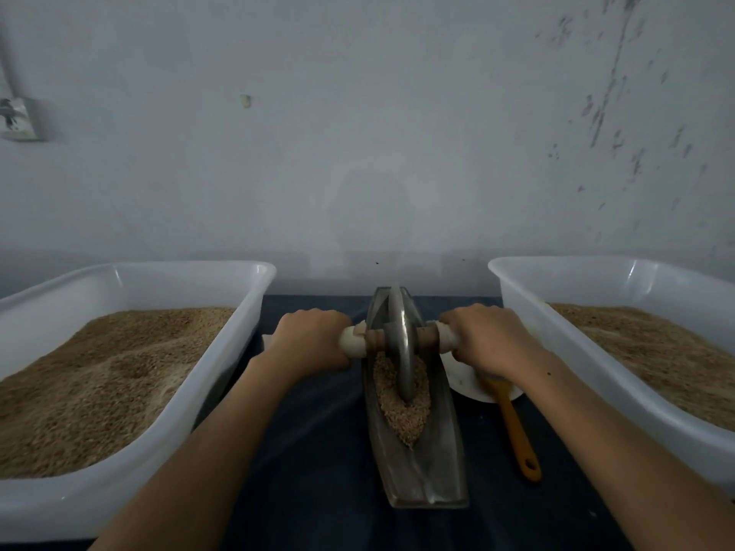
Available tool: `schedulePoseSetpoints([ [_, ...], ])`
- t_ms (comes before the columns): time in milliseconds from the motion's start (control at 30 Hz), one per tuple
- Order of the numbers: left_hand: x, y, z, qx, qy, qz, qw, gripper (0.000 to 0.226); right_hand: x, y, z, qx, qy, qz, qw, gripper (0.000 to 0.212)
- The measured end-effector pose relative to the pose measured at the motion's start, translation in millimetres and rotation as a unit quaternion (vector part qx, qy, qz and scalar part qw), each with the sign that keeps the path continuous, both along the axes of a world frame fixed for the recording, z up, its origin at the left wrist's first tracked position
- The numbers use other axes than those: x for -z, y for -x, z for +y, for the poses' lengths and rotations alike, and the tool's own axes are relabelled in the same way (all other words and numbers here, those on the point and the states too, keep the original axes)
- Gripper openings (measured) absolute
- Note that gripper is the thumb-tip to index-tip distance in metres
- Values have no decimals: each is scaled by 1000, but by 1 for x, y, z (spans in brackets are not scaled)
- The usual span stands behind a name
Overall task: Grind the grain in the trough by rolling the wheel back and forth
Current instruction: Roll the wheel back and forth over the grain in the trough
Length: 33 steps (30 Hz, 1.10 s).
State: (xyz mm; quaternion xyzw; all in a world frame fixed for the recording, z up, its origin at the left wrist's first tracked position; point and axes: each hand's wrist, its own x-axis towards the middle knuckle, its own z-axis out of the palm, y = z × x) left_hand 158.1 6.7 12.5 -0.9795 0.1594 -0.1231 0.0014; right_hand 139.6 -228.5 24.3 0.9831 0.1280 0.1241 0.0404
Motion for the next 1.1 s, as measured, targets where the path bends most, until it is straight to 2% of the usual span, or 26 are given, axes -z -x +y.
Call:
schedulePoseSetpoints([
  [100, 9, -3, 1, -3, 13, -82, 997, 26, 7, -2, 2, 2, -19, -60, 998, 16],
  [200, 12, -4, 2, -3, 26, -80, 996, 26, 8, -3, 3, 1, -19, -77, 997, 17],
  [300, 7, -4, 2, 6, 7, -30, 1000, 23, 3, -2, -1, -5, -3, -33, 999, 14],
  [467, -9, -3, 1, 18, -14, 102, 995, 24, -8, -2, -4, -1, 10, 95, 995, 17],
  [533, -10, -1, 1, 19, -11, 120, 993, 24, -10, -3, -4, 5, 16, 120, 993, 20],
  [633, -8, 1, 1, 18, -26, 63, 998, 22, -7, -2, -4, 6, 7, 97, 995, 14],
  [733, -1, 3, -1, 14, -20, -26, 999, 20, 2, -2, -4, -6, -14, 18, 1000, 13],
  [833, 6, 3, -3, 6, -20, -130, 991, 19, 11, -3, -3, -8, -58, -29, 998, 12],
  [900, 9, 2, -5, 4, -23, -164, 986, 20, 16, -5, -3, 6, -64, -47, 997, 13],
  [1000, 7, 0, -5, 4, -31, -147, 989, 19, 15, -6, -4, 7, -61, -39, 997, 14],
  [1100, 2, 0, -2, 4, -29, -52, 998, 20, 7, -5, -5, -2, -25, -4, 1000, 13],
])
